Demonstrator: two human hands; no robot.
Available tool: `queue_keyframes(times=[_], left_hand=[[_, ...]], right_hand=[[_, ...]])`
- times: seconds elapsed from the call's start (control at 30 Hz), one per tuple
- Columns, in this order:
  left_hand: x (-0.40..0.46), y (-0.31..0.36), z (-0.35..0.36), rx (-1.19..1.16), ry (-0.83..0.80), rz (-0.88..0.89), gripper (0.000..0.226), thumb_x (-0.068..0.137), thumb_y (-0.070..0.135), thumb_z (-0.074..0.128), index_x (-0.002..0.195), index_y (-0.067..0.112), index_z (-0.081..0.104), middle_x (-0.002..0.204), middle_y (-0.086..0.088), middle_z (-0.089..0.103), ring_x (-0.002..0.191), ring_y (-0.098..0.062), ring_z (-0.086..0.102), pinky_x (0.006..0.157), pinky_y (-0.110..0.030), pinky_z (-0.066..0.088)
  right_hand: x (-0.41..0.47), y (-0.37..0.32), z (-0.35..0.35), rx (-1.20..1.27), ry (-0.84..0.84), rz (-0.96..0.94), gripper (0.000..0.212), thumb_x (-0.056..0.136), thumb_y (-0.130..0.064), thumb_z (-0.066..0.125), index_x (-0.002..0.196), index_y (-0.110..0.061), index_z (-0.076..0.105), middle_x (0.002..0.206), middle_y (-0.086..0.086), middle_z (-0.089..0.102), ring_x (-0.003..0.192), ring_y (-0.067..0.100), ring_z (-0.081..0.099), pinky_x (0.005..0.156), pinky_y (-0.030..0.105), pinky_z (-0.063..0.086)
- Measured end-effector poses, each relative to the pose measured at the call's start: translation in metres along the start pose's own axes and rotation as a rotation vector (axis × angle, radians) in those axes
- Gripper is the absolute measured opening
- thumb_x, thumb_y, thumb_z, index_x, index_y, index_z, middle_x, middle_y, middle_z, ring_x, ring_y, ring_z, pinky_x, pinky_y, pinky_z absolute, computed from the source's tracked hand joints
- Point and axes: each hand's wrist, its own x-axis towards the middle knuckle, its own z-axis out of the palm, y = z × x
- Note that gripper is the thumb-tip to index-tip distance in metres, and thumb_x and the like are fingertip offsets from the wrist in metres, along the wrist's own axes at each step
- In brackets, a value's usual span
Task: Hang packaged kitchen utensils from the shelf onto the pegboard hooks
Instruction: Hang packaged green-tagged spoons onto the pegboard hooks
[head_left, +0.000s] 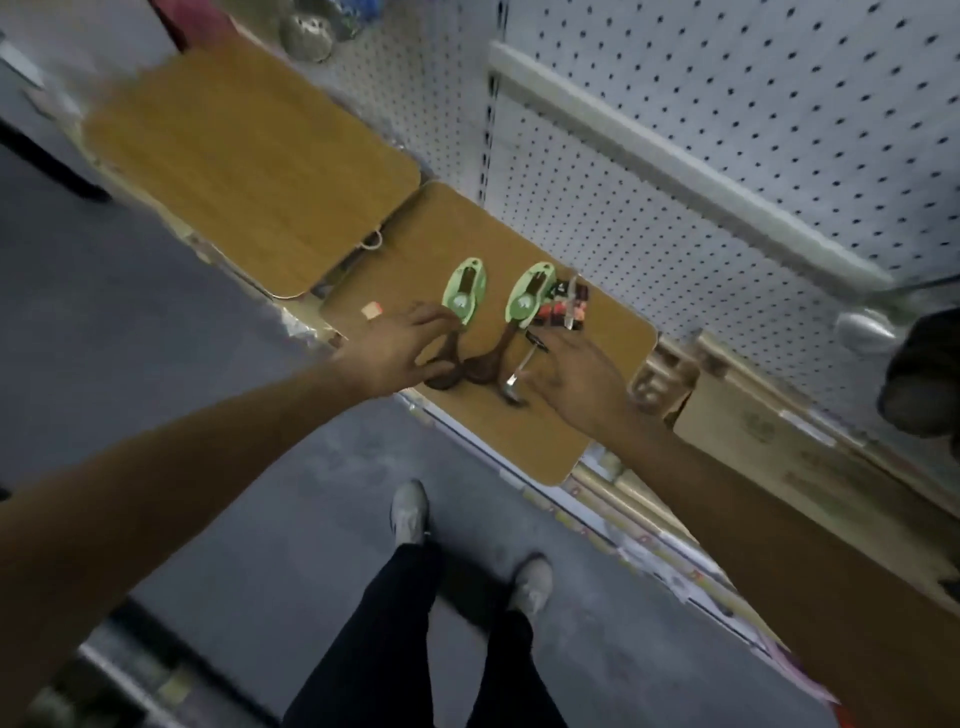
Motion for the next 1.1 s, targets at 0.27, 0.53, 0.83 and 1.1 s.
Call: queue_keyframes(times=[0.27, 0.53, 0.83, 1.1], left_hand=[[0.043, -0.096, 0.099, -0.090, -0.128, -0.235, 0.036, 0.093, 0.033, 0.063, 0.123, 0.013, 0.064, 0.121, -0.009, 0.061, 0.108, -0.032, 0.059, 0.087, -0.038, 0.047], [0.100, -0.136, 0.166, -0.218, -0.184, -0.667, 0.037, 0.081, 0.054, 0.066, 0.088, 0.019, 0.073, 0.087, -0.004, 0.070, 0.085, -0.026, 0.066, 0.074, -0.035, 0.056], [0.110, -0.121, 0.195, -0.307, -0.062, -0.731, 0.022, 0.083, 0.032, 0.069, 0.101, 0.020, 0.067, 0.100, -0.004, 0.067, 0.091, -0.028, 0.064, 0.075, -0.034, 0.051], [0.075, -0.123, 0.148, -0.502, 0.115, -0.818, 0.034, 0.079, 0.015, 0.079, 0.110, 0.019, 0.067, 0.092, 0.003, 0.070, 0.087, -0.019, 0.064, 0.079, -0.030, 0.050]], right_hand=[[0.104, 0.017, 0.118, 0.065, -0.022, 0.267, 0.042, 0.094, -0.041, 0.059, 0.113, -0.003, 0.064, 0.118, 0.019, 0.063, 0.114, 0.036, 0.056, 0.097, 0.042, 0.038], [0.187, 0.039, 0.182, 0.264, 0.054, 0.660, 0.039, 0.089, -0.047, 0.061, 0.085, -0.009, 0.065, 0.091, 0.013, 0.070, 0.092, 0.031, 0.065, 0.077, 0.035, 0.048], [0.222, 0.025, 0.207, 0.465, 0.202, 0.782, 0.004, 0.075, -0.012, 0.071, 0.077, -0.010, 0.071, 0.077, 0.008, 0.069, 0.078, 0.026, 0.067, 0.063, 0.026, 0.045], [0.194, 0.003, 0.182, 0.745, 0.269, 0.726, 0.011, 0.078, -0.012, 0.078, 0.085, -0.012, 0.069, 0.082, 0.005, 0.070, 0.080, 0.020, 0.067, 0.078, 0.033, 0.054]])
